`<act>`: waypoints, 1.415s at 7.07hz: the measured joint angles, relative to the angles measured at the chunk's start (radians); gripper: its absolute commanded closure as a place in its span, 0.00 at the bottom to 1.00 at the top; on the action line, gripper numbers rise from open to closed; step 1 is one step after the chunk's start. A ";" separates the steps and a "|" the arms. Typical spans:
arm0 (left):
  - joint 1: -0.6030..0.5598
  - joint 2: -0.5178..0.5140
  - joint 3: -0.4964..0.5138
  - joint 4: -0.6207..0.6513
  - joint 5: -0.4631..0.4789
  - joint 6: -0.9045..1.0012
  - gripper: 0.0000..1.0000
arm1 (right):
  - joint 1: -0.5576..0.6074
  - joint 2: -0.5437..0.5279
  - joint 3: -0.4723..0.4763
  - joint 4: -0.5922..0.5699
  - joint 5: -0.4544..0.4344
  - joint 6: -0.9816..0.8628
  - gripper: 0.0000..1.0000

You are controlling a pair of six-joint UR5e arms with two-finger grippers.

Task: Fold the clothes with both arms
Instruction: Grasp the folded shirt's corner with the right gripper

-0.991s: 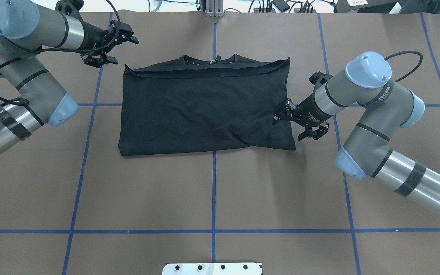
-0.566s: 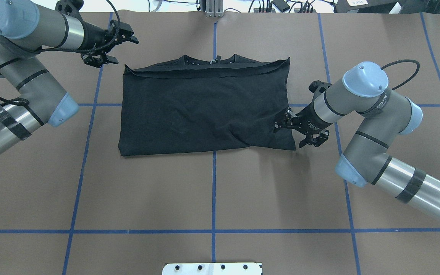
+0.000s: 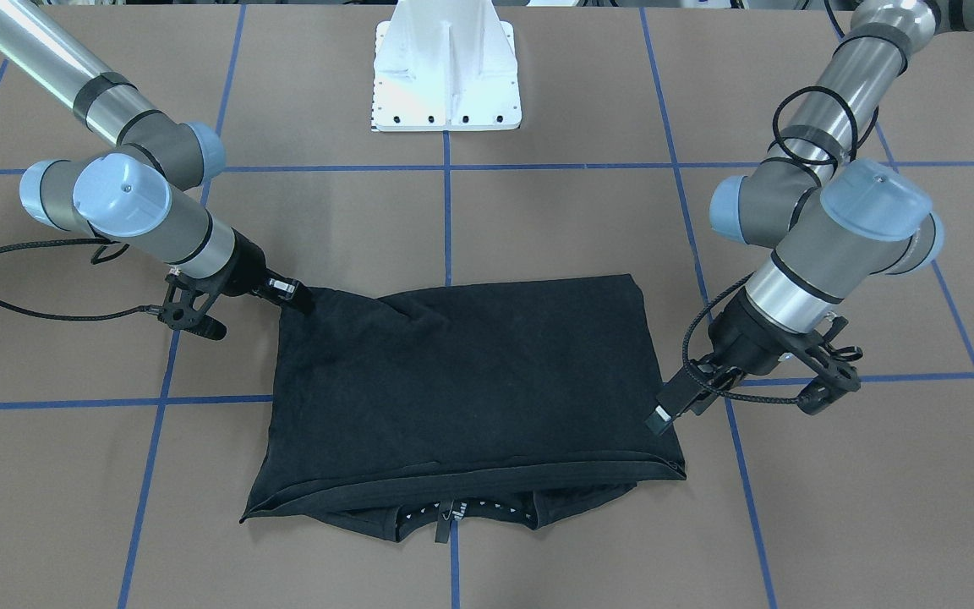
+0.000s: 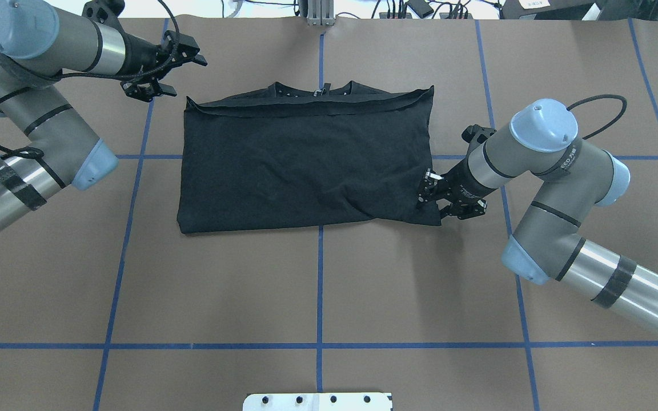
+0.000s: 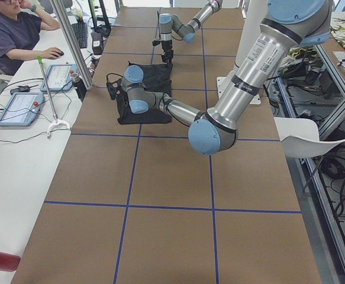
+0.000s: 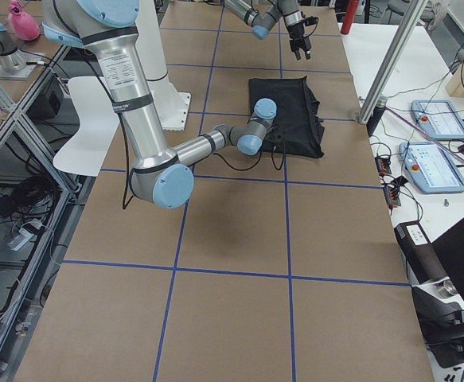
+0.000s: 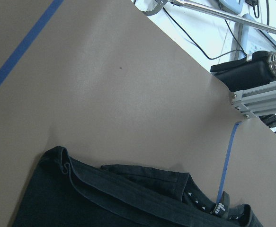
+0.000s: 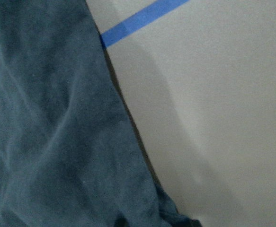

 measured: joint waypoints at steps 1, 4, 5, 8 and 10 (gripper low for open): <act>0.000 0.000 0.000 0.000 0.000 0.000 0.00 | 0.000 -0.006 0.000 0.000 -0.001 -0.008 0.44; 0.000 0.000 0.000 0.000 0.001 0.000 0.00 | 0.003 -0.015 0.010 0.000 0.005 -0.016 0.52; 0.001 0.001 0.001 0.000 0.001 0.000 0.00 | 0.002 -0.015 0.011 0.000 0.005 -0.017 0.51; 0.002 0.001 0.002 0.000 0.002 0.000 0.00 | -0.001 -0.015 0.014 0.003 -0.002 -0.016 1.00; 0.002 0.000 0.002 0.000 0.002 0.000 0.00 | -0.001 -0.015 0.019 0.002 0.007 -0.016 1.00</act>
